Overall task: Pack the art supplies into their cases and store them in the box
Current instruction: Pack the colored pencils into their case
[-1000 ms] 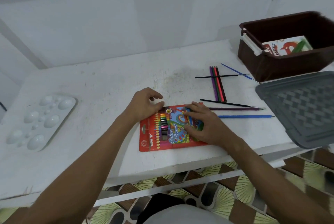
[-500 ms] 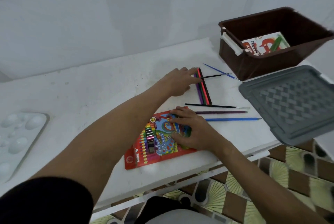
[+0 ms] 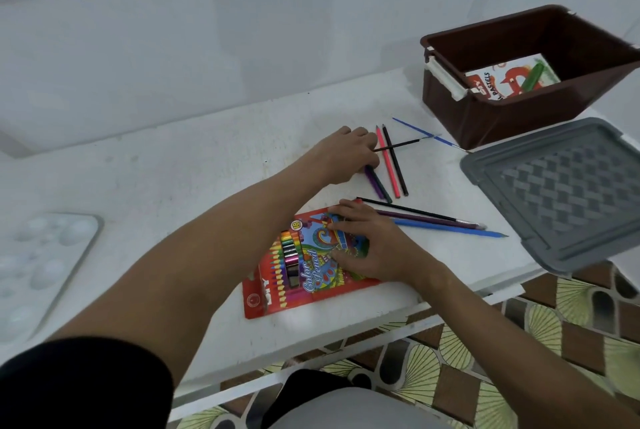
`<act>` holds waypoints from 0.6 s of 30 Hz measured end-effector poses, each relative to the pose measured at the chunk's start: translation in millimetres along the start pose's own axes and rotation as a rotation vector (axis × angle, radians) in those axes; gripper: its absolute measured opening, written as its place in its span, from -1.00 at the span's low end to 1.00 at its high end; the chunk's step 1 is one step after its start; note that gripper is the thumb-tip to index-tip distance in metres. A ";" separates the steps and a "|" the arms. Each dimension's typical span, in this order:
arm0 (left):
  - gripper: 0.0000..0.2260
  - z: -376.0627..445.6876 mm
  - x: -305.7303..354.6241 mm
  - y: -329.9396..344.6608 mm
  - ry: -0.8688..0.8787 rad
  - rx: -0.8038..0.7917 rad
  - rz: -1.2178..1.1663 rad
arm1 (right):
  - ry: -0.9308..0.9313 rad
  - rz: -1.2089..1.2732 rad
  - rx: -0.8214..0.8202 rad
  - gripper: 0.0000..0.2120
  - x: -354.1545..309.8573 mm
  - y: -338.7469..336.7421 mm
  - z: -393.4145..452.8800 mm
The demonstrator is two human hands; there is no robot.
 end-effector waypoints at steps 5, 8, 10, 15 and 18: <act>-0.77 -13.4 -5.8 1.9 -0.054 -0.060 -0.019 | 0.000 0.001 -0.008 -0.50 -2.2 -0.2 -0.2; -0.83 -18.9 -9.0 2.9 -0.113 -0.161 -0.077 | 0.004 0.001 -0.005 -0.50 -2.5 -0.8 -0.7; -0.85 -21.9 -10.2 3.7 -0.142 -0.205 -0.104 | -0.002 -0.002 0.000 -0.50 -2.9 -1.2 -0.8; -0.75 -26.5 -13.8 8.3 -0.201 -0.213 -0.218 | 0.001 -0.019 -0.002 -0.50 -2.5 -0.9 -0.2; -0.76 -28.7 -19.5 6.7 -0.282 -0.215 -0.379 | 0.011 -0.024 -0.014 -0.49 -2.8 -0.8 0.0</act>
Point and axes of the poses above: each hand's wrist, its own z-axis towards the middle knuckle, its own y-axis out of the palm, x = y × z, the point moved 5 cm from there along z, towards the middle knuckle, and after that the axes turned 8 degrees about -y, right-handed, at the moved point
